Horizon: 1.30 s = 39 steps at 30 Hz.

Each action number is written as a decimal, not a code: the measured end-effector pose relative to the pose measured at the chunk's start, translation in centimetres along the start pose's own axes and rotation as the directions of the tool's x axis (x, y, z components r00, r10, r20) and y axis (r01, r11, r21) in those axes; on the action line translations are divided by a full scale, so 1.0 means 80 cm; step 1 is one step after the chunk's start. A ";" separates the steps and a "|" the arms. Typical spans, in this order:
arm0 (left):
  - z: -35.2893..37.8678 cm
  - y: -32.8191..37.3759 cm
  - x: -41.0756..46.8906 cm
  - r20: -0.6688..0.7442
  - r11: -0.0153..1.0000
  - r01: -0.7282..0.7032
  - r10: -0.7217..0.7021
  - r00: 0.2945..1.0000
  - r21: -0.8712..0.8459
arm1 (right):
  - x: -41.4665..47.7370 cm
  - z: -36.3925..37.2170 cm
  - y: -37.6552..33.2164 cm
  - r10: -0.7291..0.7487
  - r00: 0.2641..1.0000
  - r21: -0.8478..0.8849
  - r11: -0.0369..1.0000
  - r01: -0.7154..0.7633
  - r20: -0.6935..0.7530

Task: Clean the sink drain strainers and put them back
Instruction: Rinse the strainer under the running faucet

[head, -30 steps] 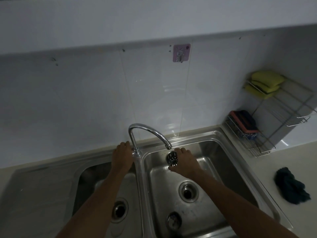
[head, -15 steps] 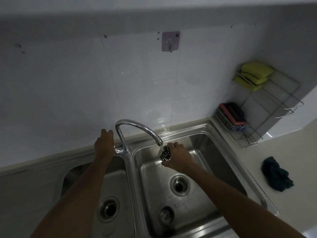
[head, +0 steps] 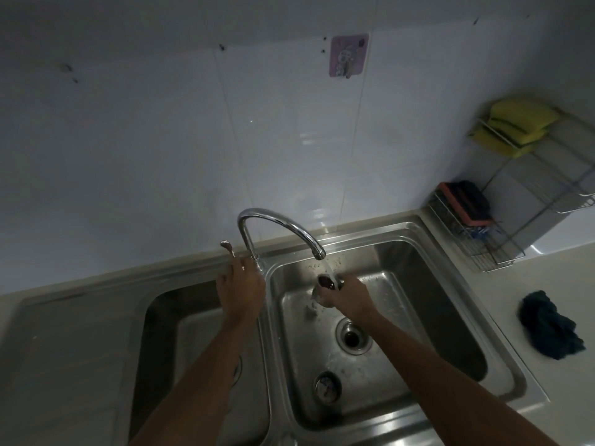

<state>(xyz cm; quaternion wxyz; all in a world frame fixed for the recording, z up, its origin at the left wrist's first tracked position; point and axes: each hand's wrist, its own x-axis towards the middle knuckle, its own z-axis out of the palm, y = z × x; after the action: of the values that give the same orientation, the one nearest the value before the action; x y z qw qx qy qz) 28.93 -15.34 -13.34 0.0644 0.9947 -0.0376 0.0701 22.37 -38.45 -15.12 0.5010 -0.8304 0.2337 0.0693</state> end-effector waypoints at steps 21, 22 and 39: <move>0.013 0.012 -0.030 0.312 0.986 -0.081 0.123 0.942 -0.146 | -0.042 0.009 0.011 0.321 0.907 0.785 0.471 -0.403 0.273; 0.013 0.011 -0.029 0.312 0.986 -0.086 0.126 0.942 -0.141 | -0.043 0.011 0.014 0.265 0.959 0.573 0.773 -0.272 0.098; 0.008 0.020 -0.035 0.327 0.988 -0.098 0.133 0.936 -0.121 | -0.029 -0.011 0.025 -0.061 0.982 0.179 0.979 0.093 -0.180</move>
<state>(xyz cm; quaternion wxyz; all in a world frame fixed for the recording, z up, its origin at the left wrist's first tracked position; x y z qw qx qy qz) 26.15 -16.79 -14.15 0.1038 0.9836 -0.1099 -0.0979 19.33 -39.23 -15.52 0.5569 -0.7910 0.2494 -0.0450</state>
